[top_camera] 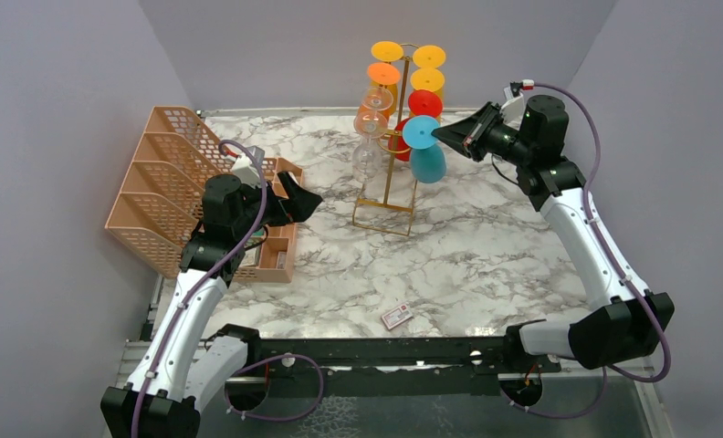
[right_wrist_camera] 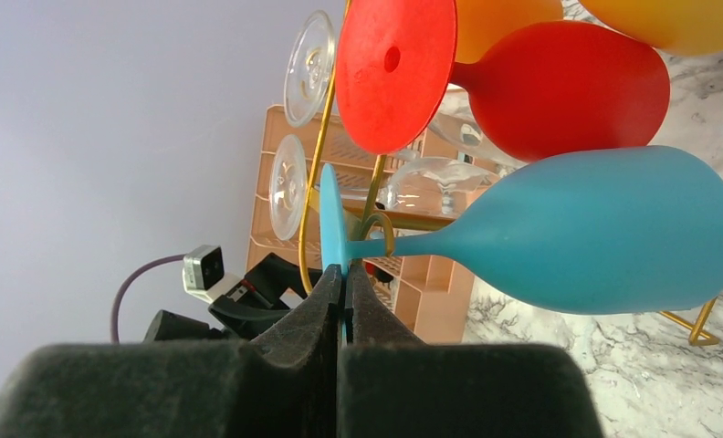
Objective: Take the wine glass off the wine glass rack
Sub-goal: Pick up the wine glass from the wine rack.
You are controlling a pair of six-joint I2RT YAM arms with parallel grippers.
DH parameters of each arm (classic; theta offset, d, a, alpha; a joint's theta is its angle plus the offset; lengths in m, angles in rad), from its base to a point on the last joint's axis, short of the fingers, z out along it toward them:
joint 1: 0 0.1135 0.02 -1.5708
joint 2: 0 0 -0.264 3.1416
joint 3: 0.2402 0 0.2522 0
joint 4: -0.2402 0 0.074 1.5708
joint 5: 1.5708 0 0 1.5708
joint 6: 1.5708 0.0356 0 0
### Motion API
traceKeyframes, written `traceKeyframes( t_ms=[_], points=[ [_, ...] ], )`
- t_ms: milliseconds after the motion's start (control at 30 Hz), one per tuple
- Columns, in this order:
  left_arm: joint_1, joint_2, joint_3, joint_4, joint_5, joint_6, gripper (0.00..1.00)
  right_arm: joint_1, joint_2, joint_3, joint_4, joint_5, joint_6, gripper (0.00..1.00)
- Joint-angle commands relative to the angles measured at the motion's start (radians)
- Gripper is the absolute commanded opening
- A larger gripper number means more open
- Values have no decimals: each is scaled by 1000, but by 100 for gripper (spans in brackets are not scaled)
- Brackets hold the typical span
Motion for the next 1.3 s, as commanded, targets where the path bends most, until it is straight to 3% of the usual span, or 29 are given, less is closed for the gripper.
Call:
traceKeyframes(
  t_ms=[0, 767, 1267],
  points=[
    [5, 2, 13, 15, 31, -13, 99, 3, -31, 32, 9, 10, 16, 1],
    [5, 5, 46, -1, 55, -12, 99, 3, -103, 24, -23, 162, -15, 1],
    [5, -26, 45, 5, 59, -26, 99, 3, -131, 13, -46, 177, -35, 1]
  ],
)
